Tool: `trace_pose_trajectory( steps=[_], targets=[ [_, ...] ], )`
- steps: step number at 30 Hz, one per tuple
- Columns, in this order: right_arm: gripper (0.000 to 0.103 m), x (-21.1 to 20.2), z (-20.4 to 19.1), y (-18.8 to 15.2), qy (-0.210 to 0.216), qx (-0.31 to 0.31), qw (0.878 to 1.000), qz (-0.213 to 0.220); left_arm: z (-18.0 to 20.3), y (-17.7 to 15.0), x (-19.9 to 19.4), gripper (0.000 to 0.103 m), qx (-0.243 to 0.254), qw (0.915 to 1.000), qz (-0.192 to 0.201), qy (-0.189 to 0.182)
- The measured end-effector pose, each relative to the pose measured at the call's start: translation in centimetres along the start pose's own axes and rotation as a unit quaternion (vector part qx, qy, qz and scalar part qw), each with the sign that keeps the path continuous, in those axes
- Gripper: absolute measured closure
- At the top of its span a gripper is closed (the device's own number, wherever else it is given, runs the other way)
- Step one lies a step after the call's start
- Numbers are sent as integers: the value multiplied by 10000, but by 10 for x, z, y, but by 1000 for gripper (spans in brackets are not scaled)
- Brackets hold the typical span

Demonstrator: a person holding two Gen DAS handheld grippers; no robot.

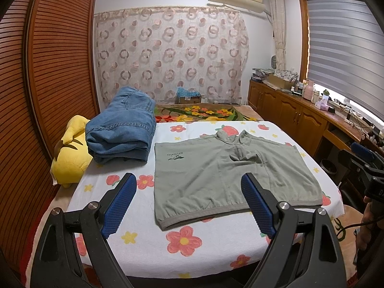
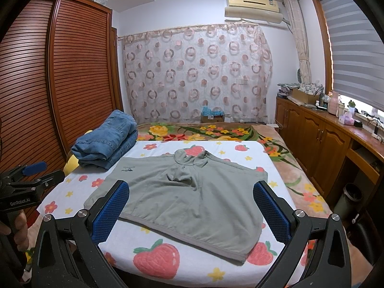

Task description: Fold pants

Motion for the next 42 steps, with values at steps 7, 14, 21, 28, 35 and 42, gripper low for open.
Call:
trace_pose_trajectory(
  steps=[7,14,21,28,35,42],
  targets=[
    [0,0,0,0,2,5,10000,4,0,1,-1,14,-1,10000,2,-2],
    [0,-1,-2,3,3,-2,10000,26,-1,-1,1,14,0,10000,1,2],
    [0,-2,-2,2,9,3,10000,32,-1,-1,1,14,-1,10000,11,-2],
    [0,-3,-2,3,9,5,10000,40,-1,-1,1,14,-3,10000,10,6],
    [0,-3,-3,3,9,4,10000,48,-1,0,0,14,-2,10000,34,6],
    [0,-1,-2,0,7,-3,10000,14,-5,2,5,14,-16,10000,-8,-6]
  ],
)
Point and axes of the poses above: each gripper's, at about its wrist camera, not at the fingertips, and x roughly the way its jaws point, z to its right, y to its top, the point moved 7 cm from there along x, roughly the way its jaws point
